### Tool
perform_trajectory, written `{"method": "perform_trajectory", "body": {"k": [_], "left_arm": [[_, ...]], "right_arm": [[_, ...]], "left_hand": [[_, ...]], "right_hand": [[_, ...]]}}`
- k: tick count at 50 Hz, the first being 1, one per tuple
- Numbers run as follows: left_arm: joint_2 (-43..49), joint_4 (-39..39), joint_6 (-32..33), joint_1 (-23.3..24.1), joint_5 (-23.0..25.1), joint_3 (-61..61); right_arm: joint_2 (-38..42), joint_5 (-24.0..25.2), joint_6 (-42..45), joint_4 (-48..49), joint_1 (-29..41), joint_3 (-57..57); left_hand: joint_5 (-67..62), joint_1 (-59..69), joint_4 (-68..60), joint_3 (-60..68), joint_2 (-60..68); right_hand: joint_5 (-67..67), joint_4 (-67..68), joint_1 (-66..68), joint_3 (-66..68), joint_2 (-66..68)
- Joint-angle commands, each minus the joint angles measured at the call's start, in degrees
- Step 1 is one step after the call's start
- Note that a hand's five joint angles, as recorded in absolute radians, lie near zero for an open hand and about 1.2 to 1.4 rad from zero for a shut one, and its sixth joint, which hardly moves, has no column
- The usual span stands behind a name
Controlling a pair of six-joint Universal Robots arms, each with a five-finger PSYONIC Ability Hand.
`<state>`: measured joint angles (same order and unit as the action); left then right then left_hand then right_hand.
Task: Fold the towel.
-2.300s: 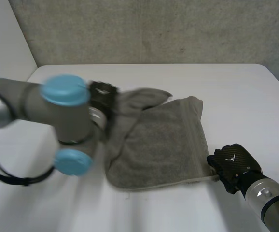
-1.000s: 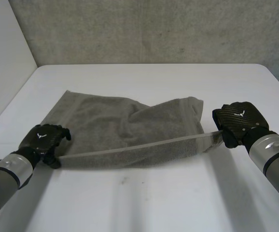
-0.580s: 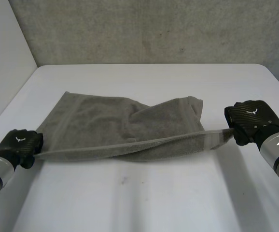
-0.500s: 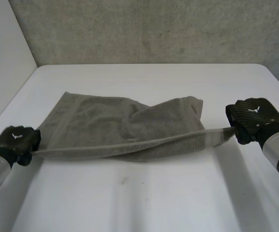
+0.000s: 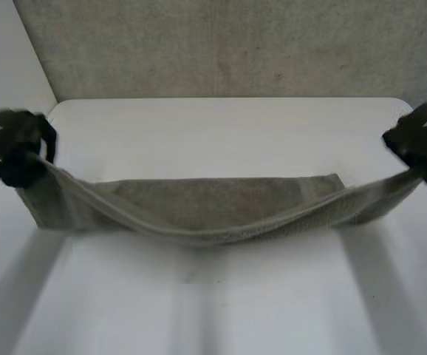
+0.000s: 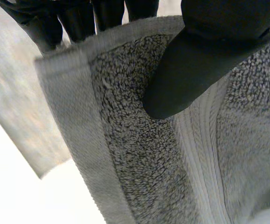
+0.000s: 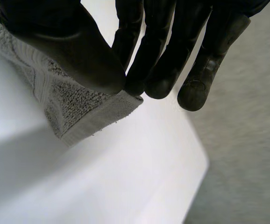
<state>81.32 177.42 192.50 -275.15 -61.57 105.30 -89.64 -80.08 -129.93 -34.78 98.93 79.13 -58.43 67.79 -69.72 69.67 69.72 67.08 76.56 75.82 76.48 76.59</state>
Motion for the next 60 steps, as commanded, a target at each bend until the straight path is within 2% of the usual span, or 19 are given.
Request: {"method": "perform_trajectory", "body": {"k": [1,3,4,6,10,13,16,18,19,21,24,33,38,41,43,48,52,56,60], "left_arm": [[22.0,2.8,2.4,7.0,-4.5,-8.0],[26.4,2.8,3.2,8.0,-7.0,-11.2],[33.2,2.7,4.3,9.4,-10.2,-18.6],[35.5,2.5,4.2,10.2,-10.8,-22.4],[37.2,3.1,3.8,12.3,-11.0,-31.0],[35.8,7.2,-0.4,15.8,-13.0,-45.6],[34.1,10.7,-3.3,16.0,-15.0,-49.3],[30.9,18.5,-8.9,15.8,-20.1,-53.1],[30.9,18.6,-8.9,15.8,-20.1,-53.1],[29.3,25.7,-13.5,15.6,-23.8,-53.9],[29.2,29.3,-15.7,15.5,-24.1,-53.4],[31.3,25.3,-15.9,13.8,-23.7,-44.0],[32.4,27.1,-15.8,13.1,-20.7,-32.5],[34.4,31.7,-15.5,13.1,-16.7,-25.0],[37.1,37.2,-14.3,13.1,-13.2,-17.9],[41.7,41.9,-8.4,12.9,-10.9,-11.6],[43.0,40.6,-1.9,12.1,-10.8,-8.2],[42.2,38.7,0.9,10.6,-10.9,-6.2],[36.4,34.2,3.3,7.3,-10.7,-3.3]], "right_arm": [[15.0,-0.9,1.6,0.9,1.2,-4.3],[18.4,-1.0,1.5,0.9,1.6,-6.7],[21.6,-1.0,1.3,1.0,2.1,-9.9],[28.1,-1.7,0.5,2.0,3.5,-19.4],[32.5,-3.0,-1.4,6.1,4.8,-30.4],[33.8,-4.1,-8.7,22.1,5.4,-45.1],[33.1,-4.3,-12.1,28.5,5.4,-47.1],[29.5,-4.5,-19.4,41.3,4.6,-46.8],[29.4,-4.5,-19.4,41.4,4.6,-46.8],[27.2,-4.5,-23.1,45.5,4.6,-45.5],[26.7,-4.3,-23.0,42.6,4.6,-44.6],[27.2,-3.2,-22.7,33.5,4.9,-37.8],[28.4,-1.9,-21.9,33.1,4.9,-28.7],[30.0,-0.2,-19.4,33.5,4.8,-21.1],[32.3,1.8,-15.5,34.0,5.0,-13.7],[36.2,2.8,-9.3,37.8,5.1,-4.5],[36.8,2.4,-5.1,40.9,5.0,1.1],[34.6,2.2,-4.0,40.8,4.5,3.2],[26.3,2.3,-3.9,40.8,3.8,6.6]], "left_hand": [[-11.6,12.2,-10.3,10.3,10.3],[-11.6,12.2,-10.3,10.3,10.3],[-11.6,12.2,-10.3,10.3,10.3],[-11.6,12.2,-10.3,10.3,10.3],[-11.6,12.2,-10.3,10.3,10.3],[-11.6,12.2,-10.3,10.3,10.3],[-11.6,12.2,-10.3,10.3,10.3],[-11.6,12.2,-10.3,10.3,10.3],[-11.6,12.2,-10.3,10.3,10.3],[-11.6,12.2,-10.3,10.3,10.3],[-11.6,12.2,-10.3,10.3,10.3],[-11.6,12.2,-10.3,10.3,10.3],[-11.6,12.2,-10.3,10.3,10.3],[-11.6,12.2,-10.3,10.3,10.3],[-11.6,12.2,-10.3,10.3,10.3],[-11.6,12.2,-10.3,10.3,10.3],[-11.6,12.2,-10.3,10.3,10.3],[-11.6,12.2,-10.3,10.3,10.3],[-11.6,12.2,-10.3,10.3,10.3]], "right_hand": [[2.9,3.4,4.2,3.5,3.4],[2.9,3.4,4.2,3.5,3.4],[2.9,3.4,4.2,3.5,3.4],[2.9,3.4,4.2,3.5,3.4],[2.9,3.4,4.2,3.5,3.4],[2.9,3.4,4.2,3.5,3.4],[2.9,3.4,4.2,3.5,3.4],[2.9,3.4,4.2,3.5,3.4],[2.9,3.4,4.2,3.5,3.4],[2.9,3.4,4.2,3.5,3.4],[2.9,3.4,4.2,3.5,3.4],[2.9,3.4,4.2,3.5,3.4],[2.9,3.4,4.2,3.5,3.4],[2.9,3.4,4.2,3.5,3.4],[2.9,3.4,4.2,3.5,3.4],[2.9,3.4,4.2,3.5,3.4],[2.9,3.4,4.2,3.5,3.4],[2.9,3.4,4.2,3.5,3.4],[2.9,3.4,4.2,3.5,3.4]]}}
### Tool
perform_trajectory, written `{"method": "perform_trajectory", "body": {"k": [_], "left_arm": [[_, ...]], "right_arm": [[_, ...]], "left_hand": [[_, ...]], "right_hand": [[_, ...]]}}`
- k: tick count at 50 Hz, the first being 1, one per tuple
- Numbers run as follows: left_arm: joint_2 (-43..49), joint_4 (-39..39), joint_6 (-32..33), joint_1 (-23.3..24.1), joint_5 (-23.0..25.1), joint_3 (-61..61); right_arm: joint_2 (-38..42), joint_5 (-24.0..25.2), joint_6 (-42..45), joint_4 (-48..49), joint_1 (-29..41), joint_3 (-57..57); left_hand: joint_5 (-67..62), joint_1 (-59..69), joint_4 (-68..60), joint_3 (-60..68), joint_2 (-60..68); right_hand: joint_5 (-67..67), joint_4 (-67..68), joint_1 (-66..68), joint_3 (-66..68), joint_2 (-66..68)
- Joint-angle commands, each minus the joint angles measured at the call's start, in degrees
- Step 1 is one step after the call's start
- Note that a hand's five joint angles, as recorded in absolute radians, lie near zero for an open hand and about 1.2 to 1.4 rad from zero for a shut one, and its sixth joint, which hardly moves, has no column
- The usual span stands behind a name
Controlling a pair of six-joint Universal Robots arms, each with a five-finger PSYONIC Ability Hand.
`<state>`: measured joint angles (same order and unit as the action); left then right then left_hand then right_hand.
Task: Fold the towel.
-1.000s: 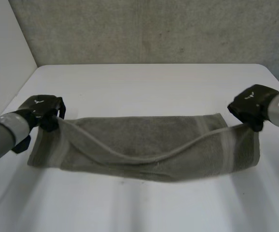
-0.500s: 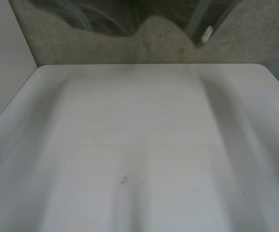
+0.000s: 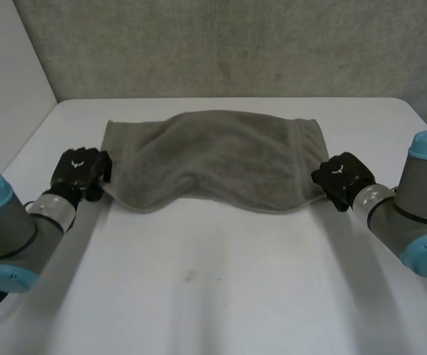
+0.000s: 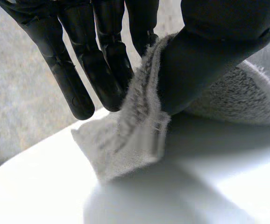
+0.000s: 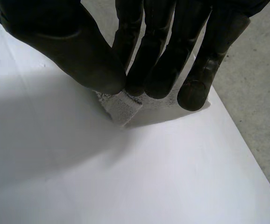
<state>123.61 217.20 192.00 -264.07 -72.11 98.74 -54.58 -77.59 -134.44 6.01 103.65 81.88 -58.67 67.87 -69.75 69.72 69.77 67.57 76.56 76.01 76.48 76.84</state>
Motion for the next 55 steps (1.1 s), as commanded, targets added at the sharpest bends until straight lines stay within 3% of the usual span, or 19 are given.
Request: {"method": "perform_trajectory", "body": {"k": [1,8,14,16,18,23,25,29,30,31,33,34,36,41,53,54,55], "left_arm": [[-7.8,-6.9,3.9,-4.5,-0.1,4.2],[-18.0,-13.9,4.0,-7.7,0.0,9.3],[-32.1,-25.7,5.0,-9.2,2.0,16.2],[-40.2,-34.3,7.2,-12.0,2.7,19.1],[-43.6,-37.6,8.5,-13.4,3.6,20.3],[-46.9,-37.4,10.8,-15.2,10.4,21.3],[-42.9,-32.3,10.1,-15.3,12.8,19.9],[-33.3,-26.0,9.0,-13.0,11.9,15.3],[-28.5,-24.1,8.3,-9.7,10.9,11.9],[-28.4,-24.1,8.3,-9.7,10.9,11.8],[-18.8,-23.1,8.3,-3.4,5.9,3.3],[-18.8,-23.1,8.3,-3.4,5.8,3.2],[-10.8,-23.1,8.3,-2.0,-0.1,-4.9],[-1.9,-22.6,8.4,-0.7,-4.7,-14.5],[9.6,-22.6,8.1,1.5,-8.4,-27.3],[10.2,-22.4,7.9,1.5,-8.6,-27.7],[10.3,-22.4,7.9,1.5,-8.6,-27.7]], "right_arm": [[-11.2,-0.2,0.6,-0.4,-1.3,5.1],[-20.2,0.0,0.8,-5.8,-4.5,9.8],[-28.4,0.7,5.3,-22.0,-8.3,13.5],[-32.6,1.0,10.7,-33.7,-10.7,15.6],[-33.5,0.9,13.1,-37.0,-12.1,16.0],[-33.8,1.7,15.2,-33.1,-13.8,14.6],[-30.5,2.0,13.9,-28.6,-13.7,11.3],[-23.5,1.2,11.0,-25.7,-12.2,5.7],[-20.1,0.7,9.5,-24.8,-10.4,1.7],[-20.0,0.7,9.5,-24.8,-10.4,1.7],[-12.6,-1.2,7.3,-23.4,-5.7,-6.1],[-12.6,-1.2,7.3,-23.4,-5.6,-6.1],[-5.1,-4.6,6.4,-22.9,-3.5,-13.9],[4.2,-6.4,5.1,-21.5,-1.6,-24.1],[13.7,-6.6,4.9,-3.1,1.1,-31.0],[14.4,-6.8,4.9,-0.9,1.2,-31.0],[15.4,-7.2,4.9,0.8,1.3,-31.0]], "left_hand": [[-11.3,12.1,-10.2,10.3,10.2],[-11.3,12.1,-10.2,10.3,10.2],[-11.3,12.1,-10.2,10.3,10.2],[-11.3,12.1,-10.2,10.3,10.2],[-11.3,12.1,-10.2,10.3,10.2],[-11.3,12.1,-10.2,10.3,10.2],[-11.3,12.1,-10.2,10.3,10.2],[-11.3,12.1,-10.2,10.3,10.2],[-11.3,12.1,-10.2,10.3,10.2],[-11.3,12.1,-10.2,10.3,10.2],[-11.3,12.1,-10.2,10.3,10.2],[-11.3,12.1,-10.2,10.3,10.2],[-11.3,12.1,-10.2,10.3,10.2],[-11.3,12.1,-10.2,10.3,10.2],[-11.3,12.1,-10.2,10.3,10.2],[-11.3,12.1,-10.2,10.3,10.2],[-11.3,12.1,-10.2,10.3,10.2]], "right_hand": [[2.4,3.4,4.0,3.5,3.2],[2.4,3.4,4.0,3.5,3.2],[2.4,3.4,4.0,3.5,3.2],[2.4,3.4,4.0,3.5,3.2],[2.4,3.4,4.0,3.5,3.2],[2.4,3.4,4.0,3.5,3.2],[2.4,3.4,4.0,3.5,3.2],[2.4,3.4,4.0,3.5,3.2],[2.4,3.4,4.0,3.5,3.2],[2.4,3.4,4.0,3.5,3.2],[2.4,3.4,4.0,3.5,3.2],[2.4,3.4,4.0,3.5,3.2],[2.4,3.4,4.0,3.5,3.2],[2.4,3.4,4.0,3.5,3.2],[2.4,3.4,4.0,3.5,3.2],[-6.8,-5.8,-5.3,-5.7,-6.1],[-43.7,-42.7,-42.2,-42.6,-43.0]]}}
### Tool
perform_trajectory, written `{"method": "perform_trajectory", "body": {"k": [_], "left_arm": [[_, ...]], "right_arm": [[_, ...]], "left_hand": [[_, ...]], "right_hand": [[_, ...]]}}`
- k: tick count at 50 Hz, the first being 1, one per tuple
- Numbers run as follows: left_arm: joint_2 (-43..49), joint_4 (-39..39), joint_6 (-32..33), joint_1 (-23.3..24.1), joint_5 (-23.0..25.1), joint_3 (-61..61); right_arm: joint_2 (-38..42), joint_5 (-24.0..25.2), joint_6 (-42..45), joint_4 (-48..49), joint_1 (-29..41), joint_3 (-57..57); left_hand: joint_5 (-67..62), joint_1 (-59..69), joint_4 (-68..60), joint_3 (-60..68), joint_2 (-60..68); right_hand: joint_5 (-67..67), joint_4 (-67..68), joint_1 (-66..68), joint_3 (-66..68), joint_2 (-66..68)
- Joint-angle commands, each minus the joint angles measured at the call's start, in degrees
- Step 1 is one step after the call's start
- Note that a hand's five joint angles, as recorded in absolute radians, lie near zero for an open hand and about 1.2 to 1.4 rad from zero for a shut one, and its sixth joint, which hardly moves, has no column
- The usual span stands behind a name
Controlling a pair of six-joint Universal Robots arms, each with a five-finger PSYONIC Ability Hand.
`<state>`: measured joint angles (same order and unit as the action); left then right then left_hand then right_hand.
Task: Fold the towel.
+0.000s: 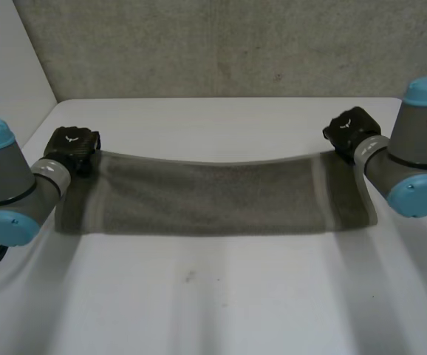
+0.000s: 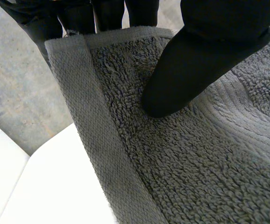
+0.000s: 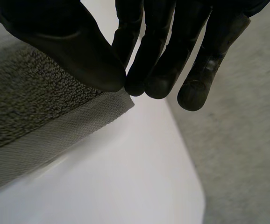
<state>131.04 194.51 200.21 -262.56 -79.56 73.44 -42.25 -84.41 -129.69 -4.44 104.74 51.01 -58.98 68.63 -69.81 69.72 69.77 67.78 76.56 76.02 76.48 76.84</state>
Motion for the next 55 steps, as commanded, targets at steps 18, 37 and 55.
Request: {"method": "perform_trajectory", "body": {"k": [18,37,55], "left_arm": [[-5.5,0.4,-0.8,0.6,-4.7,8.4],[-21.0,13.0,-7.4,0.3,-4.0,28.4],[-21.2,14.2,-8.3,0.7,-4.0,30.4]], "right_arm": [[-6.2,-8.5,-7.0,11.2,0.2,10.7],[-20.5,2.6,-18.4,4.7,-3.0,37.6],[-12.4,-2.6,-14.6,9.1,-8.7,34.0]], "left_hand": [[59.0,-58.6,59.8,-59.7,-59.8],[59.0,-58.6,59.8,-59.7,-59.8],[59.0,-58.6,59.8,-59.7,-59.8]], "right_hand": [[-67.8,-66.6,-66.0,-66.5,-66.8],[-53.4,-52.2,-51.7,-52.1,-52.5],[2.2,3.4,4.0,3.5,3.2]]}}
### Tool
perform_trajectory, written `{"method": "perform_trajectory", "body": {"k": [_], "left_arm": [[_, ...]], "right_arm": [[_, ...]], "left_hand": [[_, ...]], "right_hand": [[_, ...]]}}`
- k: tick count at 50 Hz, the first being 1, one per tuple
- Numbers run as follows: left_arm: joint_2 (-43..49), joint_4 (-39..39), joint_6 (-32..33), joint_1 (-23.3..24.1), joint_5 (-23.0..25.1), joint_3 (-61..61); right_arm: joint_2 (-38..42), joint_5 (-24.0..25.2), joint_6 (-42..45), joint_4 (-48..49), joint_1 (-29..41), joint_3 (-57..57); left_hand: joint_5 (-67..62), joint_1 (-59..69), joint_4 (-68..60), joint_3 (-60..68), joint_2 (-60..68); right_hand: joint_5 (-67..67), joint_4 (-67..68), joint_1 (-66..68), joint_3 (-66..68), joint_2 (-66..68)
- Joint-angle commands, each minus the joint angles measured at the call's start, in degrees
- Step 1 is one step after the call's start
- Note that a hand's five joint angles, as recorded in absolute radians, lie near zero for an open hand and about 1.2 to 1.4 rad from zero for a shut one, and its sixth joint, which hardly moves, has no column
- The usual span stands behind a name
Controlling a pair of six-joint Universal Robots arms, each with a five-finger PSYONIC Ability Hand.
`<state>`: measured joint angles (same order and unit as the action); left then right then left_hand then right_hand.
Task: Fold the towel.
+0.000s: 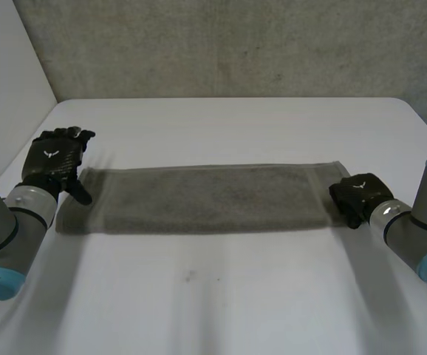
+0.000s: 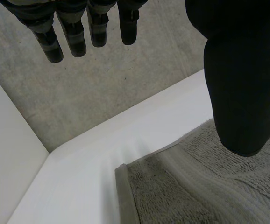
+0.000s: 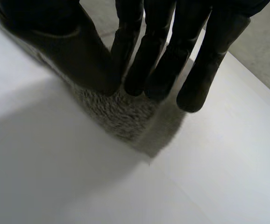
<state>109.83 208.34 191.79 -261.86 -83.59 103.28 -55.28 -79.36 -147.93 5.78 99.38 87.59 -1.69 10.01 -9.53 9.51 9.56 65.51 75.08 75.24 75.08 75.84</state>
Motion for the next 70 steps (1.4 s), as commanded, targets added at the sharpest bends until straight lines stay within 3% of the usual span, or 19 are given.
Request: {"method": "perform_trajectory", "body": {"k": [1,4,11,18,19,21,23,24,25,26,30,48,53,54,56,59,61,64,70], "left_arm": [[-0.1,0.4,0.0,-0.1,0.0,0.6],[-0.5,0.4,0.0,-0.2,0.0,1.0],[-1.9,0.6,-0.1,-0.1,-0.1,1.6],[-1.9,0.7,-0.2,0.3,-0.1,2.0],[-1.9,0.9,-0.2,0.6,-0.1,2.0],[-1.9,1.1,-0.1,1.0,-0.1,2.1],[-2.0,1.2,-0.1,1.3,0.0,2.5],[-2.0,1.2,-0.1,1.3,0.0,2.5],[-2.0,1.4,0.0,1.3,0.0,2.6],[-2.0,1.6,0.0,1.4,0.0,2.7],[-2.1,2.2,-0.1,1.4,0.0,2.8],[-2.1,2.2,0.0,2.1,0.0,3.0],[-2.1,2.2,-0.1,2.0,0.0,3.0],[-2.1,2.3,0.0,1.9,0.0,3.2],[-2.1,2.5,-0.1,1.9,0.0,3.3],[-2.3,2.9,0.0,1.8,0.0,3.5],[-2.8,3.2,0.0,1.8,0.0,3.8],[-3.1,3.2,0.0,1.8,0.0,3.9],[-5.0,3.1,0.0,2.6,-0.1,3.9]], "right_arm": [[-0.3,-10.9,5.9,-2.4,-4.8,-2.9],[-4.8,-14.7,12.2,-4.3,-10.1,-2.4],[-7.8,-14.9,27.4,-4.6,-17.3,-4.3],[-7.6,-14.5,23.7,-4.7,-15.2,-9.8],[-7.9,-13.0,20.5,-4.2,-13.9,-9.0],[-8.3,-9.8,16.4,-3.9,-12.1,-7.3],[-9.4,1.3,9.8,-3.7,-10.4,-2.4],[-9.4,1.3,9.8,-3.7,-10.3,-2.3],[-9.9,6.9,7.4,-3.4,-10.5,-0.1],[-10.0,11.7,5.2,-2.9,-10.8,1.7],[-9.1,16.7,2.2,-1.0,-11.0,4.2],[-1.4,14.1,3.6,4.2,-10.9,5.1],[-0.1,13.9,3.3,4.8,-10.9,4.3],[0.3,13.4,3.3,4.8,-10.9,3.7],[0.4,12.4,3.3,4.7,-11.0,2.8],[-0.8,6.4,3.2,4.3,-11.7,1.7],[-4.0,-1.5,4.2,3.6,-14.2,0.3],[-6.8,-6.1,8.1,1.9,-19.4,-1.9],[-8.2,-5.5,17.0,-1.8,-20.8,-6.7]], "left_hand": [[1.7,0.0,-0.5,0.5,0.4],[1.7,0.0,-0.5,0.5,0.4],[1.7,0.0,-0.5,0.5,0.4],[1.7,0.0,-0.5,0.5,0.4],[1.7,0.0,-0.5,0.5,0.4],[1.7,0.0,-0.5,0.5,0.4],[1.7,0.0,-0.5,0.5,0.4],[1.7,0.0,-0.5,0.5,0.4],[1.7,0.0,-0.5,0.5,0.4],[1.7,0.0,-0.5,0.5,0.4],[1.7,0.0,-0.5,0.5,0.4],[1.7,0.0,-0.5,0.5,0.4],[1.7,0.0,-0.5,0.5,0.4],[1.7,0.0,-0.5,0.5,0.4],[1.7,0.0,-0.5,0.5,0.4],[1.7,0.0,-0.5,0.5,0.4],[1.7,0.0,-0.5,0.5,0.4],[1.7,0.0,-0.5,0.5,0.4],[1.7,0.0,-0.5,0.5,0.4]], "right_hand": [[4.5,4.9,4.8,4.9,4.2],[4.5,4.9,4.8,4.9,4.2],[4.5,4.9,4.8,4.9,4.2],[-3.2,-2.8,-2.9,-2.8,-3.5],[-23.0,-22.6,-22.7,-22.6,-23.3],[-24.4,-23.9,-24.1,-24.0,-24.7],[-36.4,-36.0,-36.1,-36.0,-36.7],[-36.5,-36.1,-36.2,-36.1,-36.8],[-45.3,-44.9,-45.1,-44.9,-45.6],[-46.2,-45.8,-46.0,-45.8,-46.6],[-47.4,-47.0,-47.2,-47.0,-47.7],[-37.0,-36.6,-36.7,-36.6,-37.3],[-14.1,-13.7,-13.9,-13.7,-14.4],[2.4,2.8,2.6,2.8,2.0],[4.5,4.9,4.8,4.9,4.2],[4.5,4.9,4.8,4.9,4.2],[4.5,4.9,4.8,4.9,4.2],[4.5,4.9,4.8,4.9,4.2],[4.5,4.9,4.8,4.9,4.2]]}}
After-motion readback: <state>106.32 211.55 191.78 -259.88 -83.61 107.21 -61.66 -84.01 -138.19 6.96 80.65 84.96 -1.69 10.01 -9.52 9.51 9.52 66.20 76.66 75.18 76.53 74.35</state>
